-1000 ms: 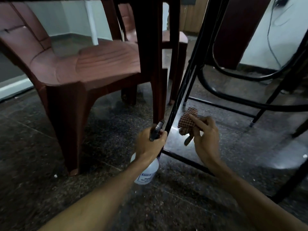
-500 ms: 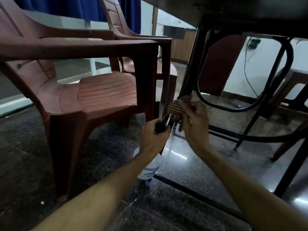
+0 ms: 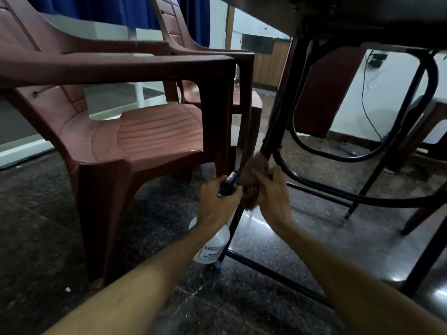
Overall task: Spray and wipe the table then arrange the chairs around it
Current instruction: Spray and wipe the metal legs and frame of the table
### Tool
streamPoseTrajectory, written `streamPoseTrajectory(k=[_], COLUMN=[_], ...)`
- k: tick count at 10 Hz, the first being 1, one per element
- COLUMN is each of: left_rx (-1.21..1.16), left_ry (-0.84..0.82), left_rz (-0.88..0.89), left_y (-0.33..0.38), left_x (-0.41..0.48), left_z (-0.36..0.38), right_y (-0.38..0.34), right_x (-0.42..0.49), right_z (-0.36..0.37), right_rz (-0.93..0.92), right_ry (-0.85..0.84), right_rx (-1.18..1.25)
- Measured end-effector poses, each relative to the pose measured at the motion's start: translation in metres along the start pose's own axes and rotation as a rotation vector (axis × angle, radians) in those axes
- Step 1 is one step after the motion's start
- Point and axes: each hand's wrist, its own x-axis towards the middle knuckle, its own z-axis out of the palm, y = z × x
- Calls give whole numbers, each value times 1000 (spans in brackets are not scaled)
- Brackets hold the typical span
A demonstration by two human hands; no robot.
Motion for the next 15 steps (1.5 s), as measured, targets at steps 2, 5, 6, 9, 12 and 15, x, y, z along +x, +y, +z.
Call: streamPoseTrajectory(k=[2,5,6,9,12,15], left_rx=[1,38,60,18,70,78], left_ry=[-14,-24,-11,46,38,3], left_rz=[0,-20,-15,-71,-101,-156], left_y=[3,-5,-17,-29,-48,-60], left_x=[-1,-2,-5,-10,-14,-24], left_z=[-5,0,3,5,8,8], right_y=[-10,24,9,35,34,53], right_x=[20,-4,12,-11,-35,-5], right_z=[-1,8,7,28,35,27], right_rz=[667,698,381,-432,-600,599], right_ry=[387,-5,254,-141,-342,52], right_rx=[805,785,543,-811,-822,845])
